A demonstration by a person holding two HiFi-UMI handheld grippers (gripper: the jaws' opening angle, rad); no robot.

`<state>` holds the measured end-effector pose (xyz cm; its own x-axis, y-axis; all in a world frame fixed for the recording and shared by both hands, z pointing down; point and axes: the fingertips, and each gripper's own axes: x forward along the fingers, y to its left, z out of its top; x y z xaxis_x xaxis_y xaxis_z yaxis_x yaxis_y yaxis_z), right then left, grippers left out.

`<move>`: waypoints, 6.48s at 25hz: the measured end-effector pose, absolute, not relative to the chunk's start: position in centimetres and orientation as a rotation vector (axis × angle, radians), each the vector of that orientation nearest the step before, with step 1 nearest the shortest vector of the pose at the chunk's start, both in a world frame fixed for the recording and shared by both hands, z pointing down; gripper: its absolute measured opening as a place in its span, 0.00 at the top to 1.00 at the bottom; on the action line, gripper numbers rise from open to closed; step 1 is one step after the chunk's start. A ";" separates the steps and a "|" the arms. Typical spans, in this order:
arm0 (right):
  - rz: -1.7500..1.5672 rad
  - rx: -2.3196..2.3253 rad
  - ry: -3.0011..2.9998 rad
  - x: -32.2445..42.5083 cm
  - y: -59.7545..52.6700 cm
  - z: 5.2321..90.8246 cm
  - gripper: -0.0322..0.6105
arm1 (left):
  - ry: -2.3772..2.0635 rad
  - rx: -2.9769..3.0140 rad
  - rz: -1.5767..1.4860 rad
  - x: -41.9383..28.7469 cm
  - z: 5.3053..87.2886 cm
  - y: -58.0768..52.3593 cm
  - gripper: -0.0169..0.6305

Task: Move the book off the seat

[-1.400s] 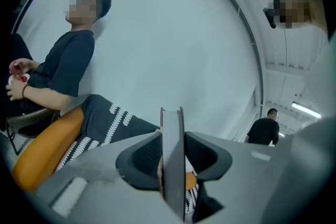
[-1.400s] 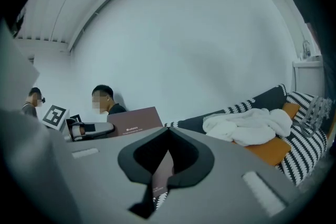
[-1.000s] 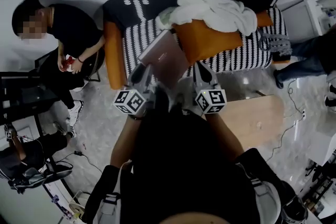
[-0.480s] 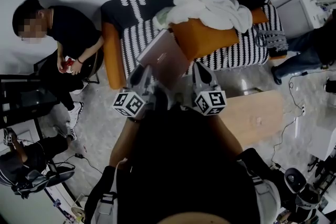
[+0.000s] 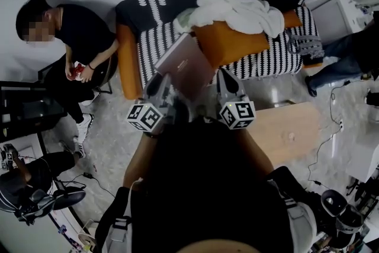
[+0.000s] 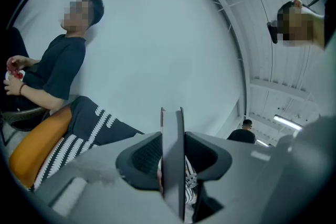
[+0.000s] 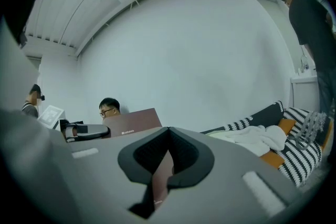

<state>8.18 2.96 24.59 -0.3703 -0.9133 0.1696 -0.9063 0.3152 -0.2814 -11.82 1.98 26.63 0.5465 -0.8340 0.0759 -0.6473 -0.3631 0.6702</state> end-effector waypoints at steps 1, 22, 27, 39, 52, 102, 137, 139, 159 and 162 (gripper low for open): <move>-0.514 -1.749 2.531 8.2 3.0 24.4 0.94 | -1.186 2.123 -0.368 -11.8 26.6 2.0 0.75; -0.502 -1.858 2.481 13.0 3.7 24.2 0.94 | -1.187 2.274 -0.274 -4.0 24.8 1.2 0.75; -0.499 -1.934 2.429 15.7 4.7 23.8 0.94 | -1.115 2.329 -0.228 -0.1 24.7 1.5 0.75; -0.505 -2.141 2.243 22.7 7.8 23.0 0.94 | -0.930 2.459 -0.147 8.9 23.8 2.2 0.75; -0.453 -2.421 1.895 27.0 9.7 20.9 0.94 | -0.537 2.585 -0.086 16.3 22.7 0.7 0.75; -0.365 -2.815 0.772 32.8 51.5 23.7 0.94 | 0.513 2.579 0.256 30.8 25.5 37.4 0.75; -0.604 -2.738 0.570 42.5 65.1 33.4 0.94 | 0.582 2.443 0.598 41.7 37.3 50.0 0.75; -0.622 -2.727 0.557 43.4 64.7 34.4 0.94 | 0.575 2.438 0.619 42.5 38.7 49.6 0.75; -0.858 -2.642 0.546 48.1 60.2 47.3 0.94 | 0.487 2.334 0.792 47.6 53.6 45.9 0.75; -0.885 -2.633 0.542 47.6 59.7 48.9 0.94 | 0.487 2.304 0.816 47.4 56.2 45.8 0.75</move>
<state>47.58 59.68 48.90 0.7376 -0.4437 0.5090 -0.2519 -0.8802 -0.4023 47.36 45.82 56.21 0.7389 0.5222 0.4259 0.1264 -0.7282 0.6736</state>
